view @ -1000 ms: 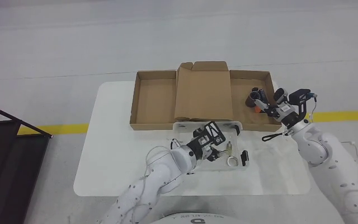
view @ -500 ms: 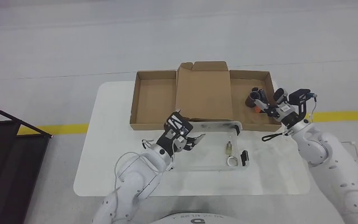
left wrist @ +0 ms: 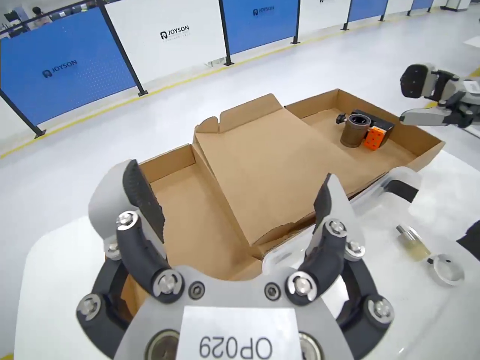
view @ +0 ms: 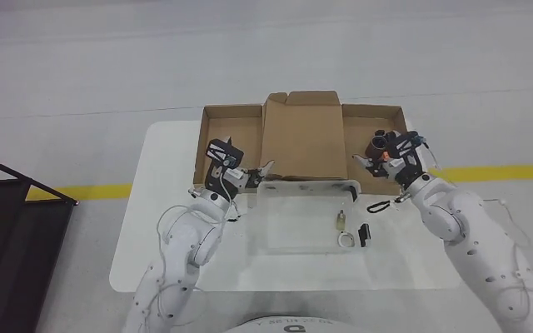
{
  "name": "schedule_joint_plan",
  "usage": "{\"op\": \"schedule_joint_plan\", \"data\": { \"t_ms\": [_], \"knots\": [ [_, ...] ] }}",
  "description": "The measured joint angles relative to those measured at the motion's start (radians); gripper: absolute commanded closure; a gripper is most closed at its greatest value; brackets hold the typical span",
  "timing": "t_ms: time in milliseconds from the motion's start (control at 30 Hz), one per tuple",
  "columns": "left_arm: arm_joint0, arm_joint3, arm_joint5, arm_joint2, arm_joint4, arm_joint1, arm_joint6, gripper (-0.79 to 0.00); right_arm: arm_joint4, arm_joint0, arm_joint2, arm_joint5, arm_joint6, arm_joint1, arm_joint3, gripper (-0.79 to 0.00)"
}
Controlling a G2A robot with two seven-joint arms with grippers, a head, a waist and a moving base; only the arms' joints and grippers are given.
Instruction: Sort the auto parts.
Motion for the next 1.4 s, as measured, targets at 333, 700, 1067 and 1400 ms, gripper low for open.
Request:
{"op": "schedule_joint_plan", "data": {
  "t_ms": [333,700,1067,1400],
  "knots": [
    [0.0,-0.001,-0.001,0.0,0.001,0.0,0.0,-0.785,-0.188,-0.11,0.048,-0.256,-0.121,0.019,-0.074,-0.785],
    [0.0,-0.001,-0.001,0.0,0.001,0.0,0.0,-0.785,-0.293,-0.182,0.138,-0.581,-0.175,0.043,-0.093,-0.785],
    [0.0,-0.001,-0.001,0.0,0.001,0.0,0.0,-0.785,-0.302,-0.133,0.122,-0.674,-0.135,0.05,-0.071,-0.785],
    [0.0,-0.001,-0.001,0.0,0.001,0.0,0.0,-0.785,-0.334,-0.102,0.055,-0.709,0.014,0.084,-0.143,-0.754]
  ]
}}
